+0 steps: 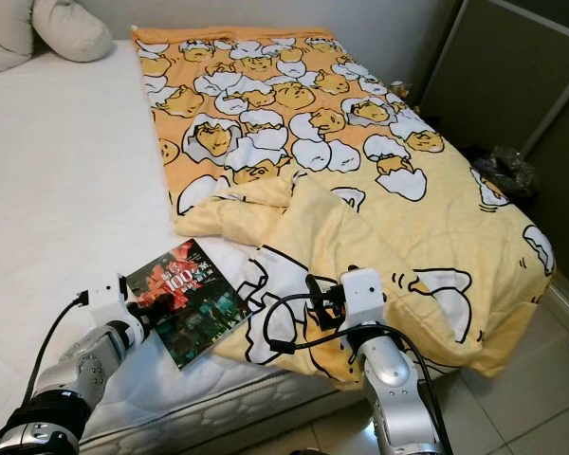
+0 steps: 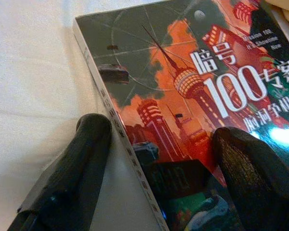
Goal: Clean up the room
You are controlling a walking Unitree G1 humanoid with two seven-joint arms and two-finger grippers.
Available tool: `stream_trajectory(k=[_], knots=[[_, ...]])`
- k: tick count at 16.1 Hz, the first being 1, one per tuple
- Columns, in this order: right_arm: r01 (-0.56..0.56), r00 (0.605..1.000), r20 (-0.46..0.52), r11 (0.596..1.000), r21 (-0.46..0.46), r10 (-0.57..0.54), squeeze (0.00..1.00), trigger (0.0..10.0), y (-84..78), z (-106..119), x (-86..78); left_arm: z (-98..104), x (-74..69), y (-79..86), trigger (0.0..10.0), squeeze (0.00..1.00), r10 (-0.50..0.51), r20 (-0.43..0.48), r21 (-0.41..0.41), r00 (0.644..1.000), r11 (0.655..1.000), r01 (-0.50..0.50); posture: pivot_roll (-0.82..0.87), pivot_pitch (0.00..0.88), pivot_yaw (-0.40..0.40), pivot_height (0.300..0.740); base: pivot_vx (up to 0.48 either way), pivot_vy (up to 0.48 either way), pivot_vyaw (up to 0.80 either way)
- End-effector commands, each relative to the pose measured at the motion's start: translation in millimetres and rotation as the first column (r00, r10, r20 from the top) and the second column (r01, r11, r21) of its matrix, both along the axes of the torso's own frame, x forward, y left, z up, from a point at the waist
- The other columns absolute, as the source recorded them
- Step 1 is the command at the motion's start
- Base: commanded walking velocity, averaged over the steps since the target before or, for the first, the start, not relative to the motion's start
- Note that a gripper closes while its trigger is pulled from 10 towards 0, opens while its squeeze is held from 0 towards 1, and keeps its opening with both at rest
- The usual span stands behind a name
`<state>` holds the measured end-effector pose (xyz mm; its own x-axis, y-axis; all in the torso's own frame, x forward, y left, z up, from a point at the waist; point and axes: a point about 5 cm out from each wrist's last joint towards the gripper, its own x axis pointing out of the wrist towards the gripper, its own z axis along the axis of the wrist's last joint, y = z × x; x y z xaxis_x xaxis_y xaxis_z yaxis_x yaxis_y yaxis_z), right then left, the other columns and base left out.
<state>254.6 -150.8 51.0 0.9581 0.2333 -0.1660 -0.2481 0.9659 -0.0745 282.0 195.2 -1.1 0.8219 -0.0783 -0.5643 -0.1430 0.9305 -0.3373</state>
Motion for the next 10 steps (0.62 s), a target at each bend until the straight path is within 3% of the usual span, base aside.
stream_trajectory(k=[1,5,10], knots=[[0.020,0.999,0.025,1.000,0.010,-0.020,0.00,10.0,-1.8,3,-0.4,-3,0.5,-10.8,0.0,0.00,-0.042,-0.023,-0.053,0.999,0.998,0.041,-0.01,0.007,-0.030,0.740,0.000,0.000,0.00],[0.034,0.999,0.024,0.999,0.029,-0.035,0.00,10.0,4.5,1,2.3,-1,3.7,-11.0,0.0,0.00,-0.038,-0.003,-0.146,0.999,0.989,0.037,0.00,0.000,-0.018,0.740,0.000,0.000,0.00],[0.028,0.999,0.021,0.999,0.033,-0.029,0.00,10.0,7.6,0,0.4,-3,1.3,-23.6,0.0,0.00,-0.096,0.011,-0.238,0.995,0.967,0.095,0.01,0.012,-0.014,0.740,0.000,0.000,0.00]])
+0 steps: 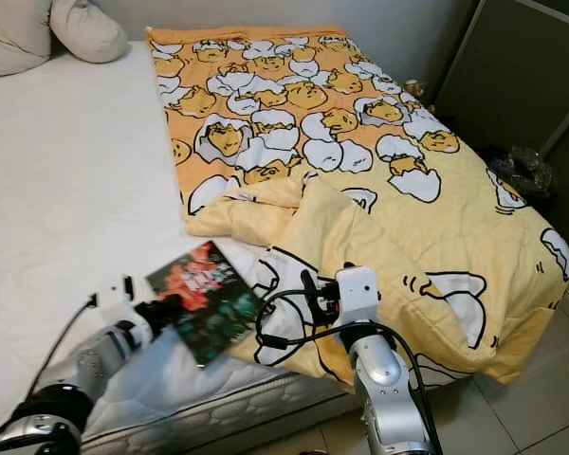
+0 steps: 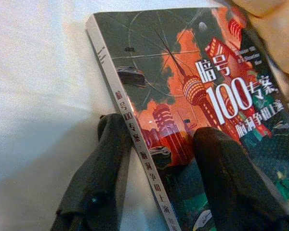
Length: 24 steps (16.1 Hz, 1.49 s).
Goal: Clean up the room
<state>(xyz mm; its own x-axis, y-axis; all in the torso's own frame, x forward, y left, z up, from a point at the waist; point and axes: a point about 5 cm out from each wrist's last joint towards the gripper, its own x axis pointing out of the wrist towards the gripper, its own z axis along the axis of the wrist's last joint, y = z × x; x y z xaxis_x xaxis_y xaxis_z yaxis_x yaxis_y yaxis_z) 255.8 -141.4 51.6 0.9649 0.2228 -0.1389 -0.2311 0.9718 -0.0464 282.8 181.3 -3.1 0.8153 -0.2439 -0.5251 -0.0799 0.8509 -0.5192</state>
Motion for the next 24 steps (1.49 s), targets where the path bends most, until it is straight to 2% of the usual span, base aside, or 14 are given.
stream_trajectory(k=[1,5,7,8,9,12,16,17,18,20,22,24], knots=[[0.010,1.000,0.001,1.000,-0.001,-0.010,0.00,10.0,-1.3,-1,-1.7,2,1.8,-10.9,0.0,0.00,-0.045,0.015,-0.056,0.999,0.997,0.046,0.01,0.012,-0.014,0.740,0.000,0.000,0.00],[-0.003,1.000,-0.003,1.000,-0.008,0.003,0.00,10.0,-1.4,-2,-0.2,10,6.6,-13.0,0.0,0.00,-0.088,0.079,-0.079,0.993,0.992,0.094,0.02,0.000,-0.023,0.740,0.000,0.000,0.00],[-0.004,1.000,0.003,1.000,-0.009,0.004,0.00,10.0,-1.2,-1,3.2,21,13.5,-7.3,0.0,0.00,-0.033,0.146,-0.112,0.989,0.993,0.050,0.03,0.000,-0.023,0.740,0.000,0.000,0.00],[-0.006,1.000,0.009,1.000,-0.010,0.006,0.00,10.0,-0.9,1,5.4,35,20.2,0.8,0.0,0.00,0.008,0.218,-0.133,0.976,0.991,0.022,0.03,0.000,-0.022,0.740,0.000,0.000,0.00],[-0.008,1.000,0.013,1.000,-0.011,0.008,0.00,10.0,-1.0,1,6.5,41,22.7,5.5,0.0,0.00,0.019,0.243,-0.129,0.970,0.992,0.012,0.03,0.000,-0.022,0.740,0.000,0.000,0.00],[-0.005,1.000,0.027,1.000,-0.012,0.005,0.00,10.0,-1.4,4,12.9,68,32.1,33.8,0.0,0.00,0.024,0.353,-0.022,0.935,1.000,-0.018,0.05,0.000,-0.022,0.740,0.000,0.000,0.00],[-0.003,0.999,0.046,1.000,0.006,0.003,0.00,10.0,5.0,7,21.3,84,34.2,59.2,0.0,0.00,0.046,0.392,0.123,0.919,0.987,-0.101,0.07,0.000,-0.010,0.740,0.000,0.000,0.00],[0.000,0.999,0.046,1.000,0.012,-0.001,0.00,10.0,6.4,7,22.1,87,34.5,65.6,0.0,0.00,0.044,0.397,0.172,0.917,0.978,-0.121,0.07,0.000,-0.008,0.740,0.000,0.000,0.00],[0.004,0.999,0.047,1.000,0.020,-0.005,0.00,10.0,8.6,7,23.1,86,34.5,73.1,0.0,0.00,0.034,0.382,0.262,0.924,0.954,-0.143,0.07,0.000,-0.004,0.740,0.000,0.000,0.00],[0.000,0.999,0.052,1.000,0.022,-0.001,0.00,10.0,11.0,7,23.8,86,34.1,80.9,0.0,0.00,0.037,0.382,0.371,0.923,0.909,-0.190,0.07,0.000,-0.003,0.740,0.000,0.000,0.00],[0.005,0.998,0.055,1.000,0.021,-0.006,0.00,10.0,7.5,7,23.9,89,34.5,85.1,0.0,0.00,0.045,0.401,0.424,0.915,0.876,-0.229,0.07,0.000,-0.009,0.740,0.000,0.000,0.00],[0.001,0.998,0.055,1.000,0.017,-0.002,0.00,10.0,6.3,7,23.3,89,34.8,84.4,0.0,0.00,0.035,0.404,0.451,0.914,0.862,-0.233,0.07,0.000,-0.023,0.740,0.000,0.240,0.00]])
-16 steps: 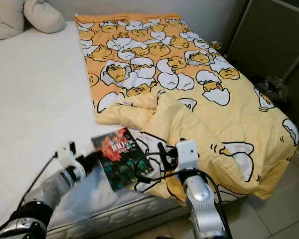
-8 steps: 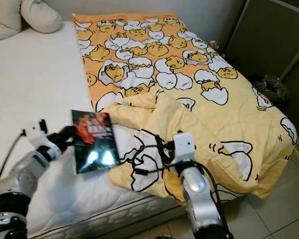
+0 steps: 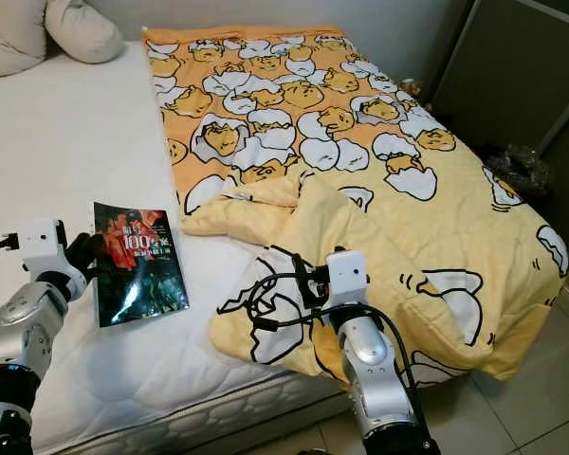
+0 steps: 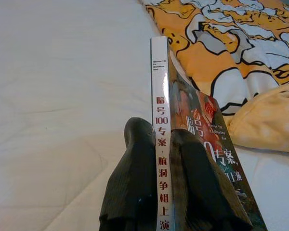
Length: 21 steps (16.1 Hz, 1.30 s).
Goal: Clean up the room
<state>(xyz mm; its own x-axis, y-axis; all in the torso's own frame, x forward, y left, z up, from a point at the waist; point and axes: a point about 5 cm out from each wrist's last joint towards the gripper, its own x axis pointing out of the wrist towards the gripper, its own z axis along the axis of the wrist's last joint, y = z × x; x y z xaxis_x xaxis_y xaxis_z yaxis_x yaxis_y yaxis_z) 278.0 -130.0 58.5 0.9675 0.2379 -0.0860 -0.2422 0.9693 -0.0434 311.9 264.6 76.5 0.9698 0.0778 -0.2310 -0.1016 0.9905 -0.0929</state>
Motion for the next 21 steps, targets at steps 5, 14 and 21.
stream_trajectory(k=[5,14,21], knots=[[-0.011,1.000,0.001,1.000,-0.003,0.011,0.00,10.0,-1.8,0,4.2,6,3.8,0.8,0.0,0.00,0.021,0.041,0.056,0.999,0.998,-0.024,0.09,0.000,-0.046,0.740,0.000,0.480,0.00],[-0.084,0.996,-0.018,0.996,0.032,0.085,0.04,10.0,10.1,0,10.5,6,4.6,-2.7,0.0,0.00,0.057,0.056,0.062,0.997,0.996,-0.061,0.12,0.000,-0.061,0.740,0.000,0.480,0.45],[-0.109,0.992,-0.054,0.988,0.105,0.115,0.04,10.0,16.9,-5,9.3,13,12.7,-17.0,0.0,0.00,0.014,0.084,0.081,0.996,0.997,-0.020,0.12,0.000,-0.051,0.740,0.000,0.456,0.39]])
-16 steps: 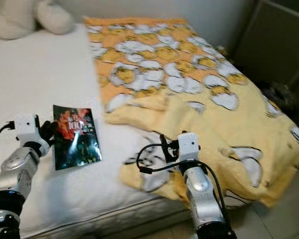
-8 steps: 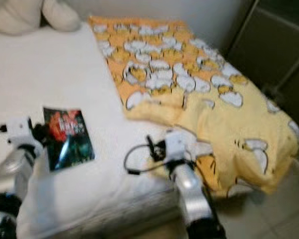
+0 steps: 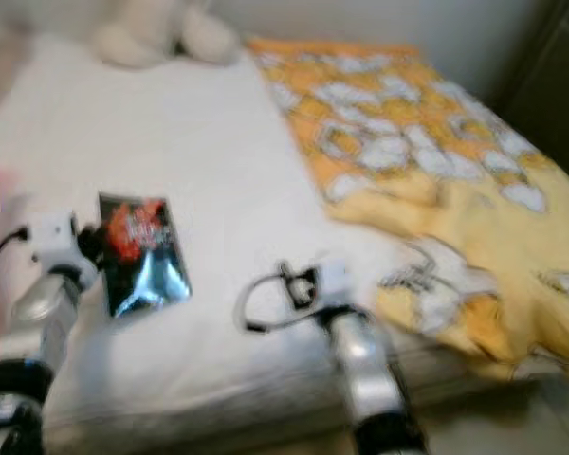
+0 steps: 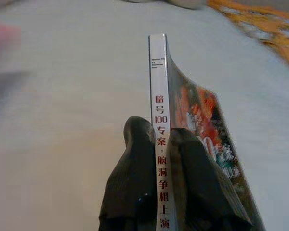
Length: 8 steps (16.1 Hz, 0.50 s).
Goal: Clean up the room
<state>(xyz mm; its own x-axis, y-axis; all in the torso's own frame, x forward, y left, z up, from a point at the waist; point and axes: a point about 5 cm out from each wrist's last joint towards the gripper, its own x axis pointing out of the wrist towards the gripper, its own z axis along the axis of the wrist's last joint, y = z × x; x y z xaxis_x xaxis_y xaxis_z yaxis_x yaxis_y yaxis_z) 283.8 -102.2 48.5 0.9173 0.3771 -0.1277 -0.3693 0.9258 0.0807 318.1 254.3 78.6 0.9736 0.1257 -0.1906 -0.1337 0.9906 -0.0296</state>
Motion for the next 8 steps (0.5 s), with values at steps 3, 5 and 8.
stream_trajectory(k=[3,5,8], knots=[[0.028,0.999,0.021,1.000,0.000,-0.028,0.04,10.0,-13.2,5,4.2,10,10.2,-22.4,10.0,0.00,-0.077,0.033,0.096,0.997,0.993,0.073,0.11,0.000,-0.055,0.740,0.000,0.000,0.73],[0.028,0.999,0.022,1.000,-0.007,-0.028,0.04,10.0,-14.8,5,4.3,9,11.0,-25.5,10.0,0.00,-0.073,0.029,0.130,0.997,0.989,0.069,0.11,0.000,-0.057,0.740,0.000,0.000,0.71],[0.055,0.998,0.005,0.998,-0.013,-0.055,0.02,10.0,-21.0,3,6.6,7,11.4,-26.7,10.0,0.00,-0.070,0.016,0.156,0.997,0.986,0.067,0.11,0.000,-0.059,0.740,0.000,0.000,0.47]])
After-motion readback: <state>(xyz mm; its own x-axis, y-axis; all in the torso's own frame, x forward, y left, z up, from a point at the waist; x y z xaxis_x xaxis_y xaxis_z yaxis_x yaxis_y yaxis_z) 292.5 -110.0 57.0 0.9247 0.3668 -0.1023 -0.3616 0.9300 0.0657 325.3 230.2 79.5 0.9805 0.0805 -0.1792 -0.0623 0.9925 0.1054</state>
